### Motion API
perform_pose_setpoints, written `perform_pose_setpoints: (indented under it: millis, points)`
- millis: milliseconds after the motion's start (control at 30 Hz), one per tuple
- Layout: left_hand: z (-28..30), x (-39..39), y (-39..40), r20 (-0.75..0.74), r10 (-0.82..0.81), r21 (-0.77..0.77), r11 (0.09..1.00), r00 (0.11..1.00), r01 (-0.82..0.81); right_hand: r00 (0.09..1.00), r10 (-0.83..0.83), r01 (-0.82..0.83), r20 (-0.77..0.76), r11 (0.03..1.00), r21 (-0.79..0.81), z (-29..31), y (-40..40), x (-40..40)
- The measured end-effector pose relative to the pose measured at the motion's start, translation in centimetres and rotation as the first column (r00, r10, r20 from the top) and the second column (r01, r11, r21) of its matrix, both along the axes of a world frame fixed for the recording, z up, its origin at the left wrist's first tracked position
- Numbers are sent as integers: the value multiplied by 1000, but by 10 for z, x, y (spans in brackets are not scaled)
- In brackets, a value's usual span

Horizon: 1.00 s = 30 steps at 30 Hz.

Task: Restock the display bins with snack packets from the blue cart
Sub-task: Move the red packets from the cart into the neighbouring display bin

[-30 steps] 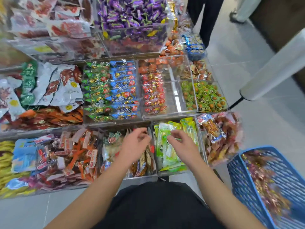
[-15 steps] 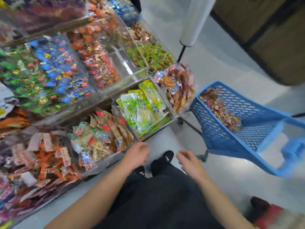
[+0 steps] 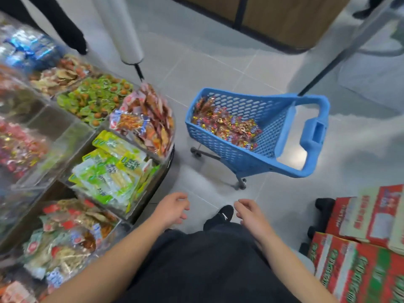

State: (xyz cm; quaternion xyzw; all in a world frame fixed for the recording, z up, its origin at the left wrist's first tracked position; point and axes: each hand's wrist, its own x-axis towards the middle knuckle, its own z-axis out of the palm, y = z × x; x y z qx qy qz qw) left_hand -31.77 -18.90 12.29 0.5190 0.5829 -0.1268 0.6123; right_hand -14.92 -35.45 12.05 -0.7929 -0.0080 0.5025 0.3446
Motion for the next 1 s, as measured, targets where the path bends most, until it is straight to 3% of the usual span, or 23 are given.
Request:
perform_pose_setpoints:
  millis: [367, 633, 1000]
  points:
    - [4, 138, 5, 49, 5, 31, 1000, 999, -7, 986, -161, 164, -51, 983, 84, -11, -5, 105]
    - [0, 215, 66, 75, -42, 9, 999, 996, 41, 959, -273, 280, -75, 953, 113, -18, 43, 167]
    - [-68, 293, 184, 68, -233, -76, 968, 970, 238, 909, -416, 415, -32, 909, -36, -73, 144, 224]
